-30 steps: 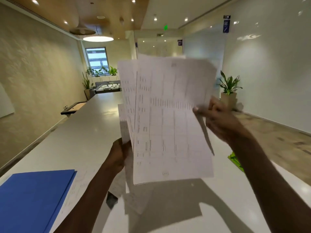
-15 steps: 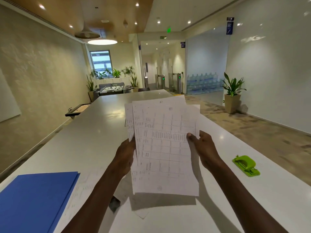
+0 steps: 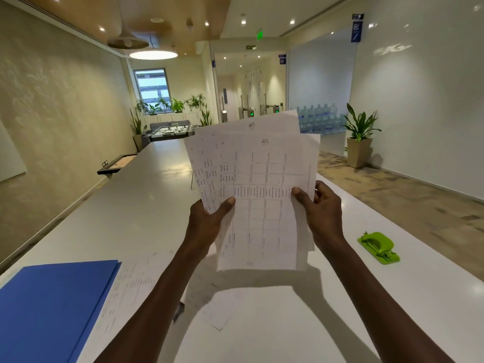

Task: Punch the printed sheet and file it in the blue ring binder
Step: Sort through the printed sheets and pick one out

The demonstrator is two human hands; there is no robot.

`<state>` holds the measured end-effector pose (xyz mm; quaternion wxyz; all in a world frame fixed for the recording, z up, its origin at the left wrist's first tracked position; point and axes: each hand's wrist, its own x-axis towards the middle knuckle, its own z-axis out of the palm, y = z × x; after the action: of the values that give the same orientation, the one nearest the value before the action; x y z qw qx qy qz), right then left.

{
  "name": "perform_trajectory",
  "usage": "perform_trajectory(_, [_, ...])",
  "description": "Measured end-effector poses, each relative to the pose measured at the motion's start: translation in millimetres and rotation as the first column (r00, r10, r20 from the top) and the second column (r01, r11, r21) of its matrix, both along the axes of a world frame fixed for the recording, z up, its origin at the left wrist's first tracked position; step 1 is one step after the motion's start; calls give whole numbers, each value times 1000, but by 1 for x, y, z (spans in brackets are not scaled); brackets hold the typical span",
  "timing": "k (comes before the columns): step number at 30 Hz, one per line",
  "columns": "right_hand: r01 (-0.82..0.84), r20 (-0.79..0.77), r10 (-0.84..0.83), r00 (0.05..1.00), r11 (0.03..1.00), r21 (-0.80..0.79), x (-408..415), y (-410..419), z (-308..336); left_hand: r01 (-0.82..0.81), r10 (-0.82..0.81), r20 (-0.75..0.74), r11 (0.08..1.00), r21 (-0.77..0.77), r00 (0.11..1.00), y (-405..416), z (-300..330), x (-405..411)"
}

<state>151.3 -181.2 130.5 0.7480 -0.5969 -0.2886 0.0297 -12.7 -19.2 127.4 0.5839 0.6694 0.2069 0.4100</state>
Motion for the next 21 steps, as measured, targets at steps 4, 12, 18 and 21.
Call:
perform_trajectory(4, [-85, -54, 85, 995, 996, -4, 0, -3, -16, -7, 7, -7, 1000, -9, 1000, -7, -4, 0])
perform_trajectory(12, [-135, -40, 133, 990, 989, -65, -10, -3, -41, 18, -21, -53, 998, -63, 998, -16, -24, 4])
perform_trajectory(18, [-113, 14, 115, 993, 991, -71, -9, -7, -30, -8, 6, -89, 1000, -24, 996, -18, -14, 7])
perform_trajectory(21, [-73, 62, 76, 995, 996, -46, -9, -10, -9, -45, 46, -74, 999, 18, 996, -23, 3, 9])
